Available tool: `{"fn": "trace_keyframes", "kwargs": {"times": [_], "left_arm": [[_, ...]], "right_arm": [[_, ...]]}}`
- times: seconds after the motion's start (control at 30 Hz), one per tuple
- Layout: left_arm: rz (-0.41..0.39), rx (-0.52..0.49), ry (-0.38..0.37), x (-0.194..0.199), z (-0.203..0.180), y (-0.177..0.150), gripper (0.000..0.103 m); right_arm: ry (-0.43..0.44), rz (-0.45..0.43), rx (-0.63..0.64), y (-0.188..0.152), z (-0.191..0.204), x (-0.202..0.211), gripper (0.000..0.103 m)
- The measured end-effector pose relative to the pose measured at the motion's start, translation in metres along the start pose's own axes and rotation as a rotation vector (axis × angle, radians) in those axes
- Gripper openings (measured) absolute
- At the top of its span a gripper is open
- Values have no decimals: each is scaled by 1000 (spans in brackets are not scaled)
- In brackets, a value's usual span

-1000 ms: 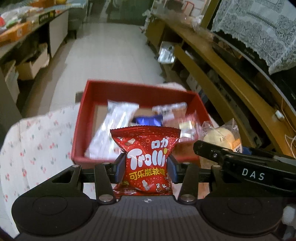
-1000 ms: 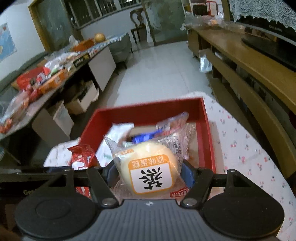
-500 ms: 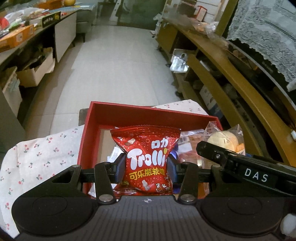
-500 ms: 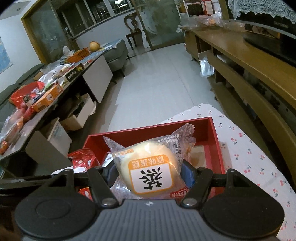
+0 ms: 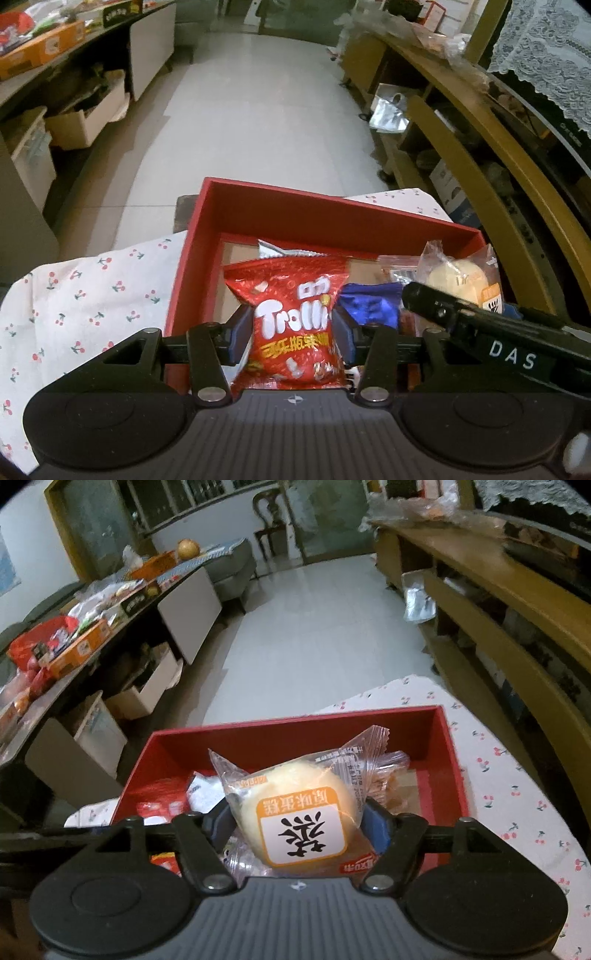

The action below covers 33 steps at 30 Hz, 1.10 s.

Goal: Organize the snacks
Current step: 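Lower the Trolli bag and bun into the red box and open both grippers, then move the left gripper to the gold pastry while the right gripper moves to the white pouch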

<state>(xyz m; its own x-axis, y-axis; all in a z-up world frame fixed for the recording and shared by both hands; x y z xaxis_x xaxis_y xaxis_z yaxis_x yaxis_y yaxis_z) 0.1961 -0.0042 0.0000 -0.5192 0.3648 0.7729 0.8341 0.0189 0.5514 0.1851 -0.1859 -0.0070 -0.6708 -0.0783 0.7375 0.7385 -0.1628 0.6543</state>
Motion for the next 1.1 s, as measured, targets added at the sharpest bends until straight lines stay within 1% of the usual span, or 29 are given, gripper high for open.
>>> {"fn": "trace_keyframes", "kwargs": {"times": [0.2,0.47,0.57,0.7,0.9,1.1], "left_arm": [[-5,9,0,3,1,1,61],[-16,19,3,6,3,2,64],[-21,24,2,8,5,2,65],[-30,30,-2,11,6,2,68],[-42,23,-19,18,2,1,70],[-46,6,-44,28,-5,-7,72]], "right_arm": [[-15,-13,13,1,1,1,87],[-13,-12,6,4,0,2,91],[-13,-20,10,4,0,3,95],[0,-40,10,6,2,8,98],[-1,-65,-4,7,0,18,98],[-23,-67,-7,1,-8,32,98]]}}
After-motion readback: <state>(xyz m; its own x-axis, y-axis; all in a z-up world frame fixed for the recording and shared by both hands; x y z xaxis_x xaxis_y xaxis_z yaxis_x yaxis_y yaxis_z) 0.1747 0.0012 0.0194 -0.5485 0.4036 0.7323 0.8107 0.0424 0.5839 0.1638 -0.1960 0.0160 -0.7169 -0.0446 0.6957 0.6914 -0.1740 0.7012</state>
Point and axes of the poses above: each gripper's, at about its wrist camera, not at the fingertips, and x roughly against the way its jaws point, z to its left, y to its top, the point moved 1 cm from there along -x, roughly the way its jaws point, and after that the axes turned 10 degrees about -y, right-handed, at the moved point
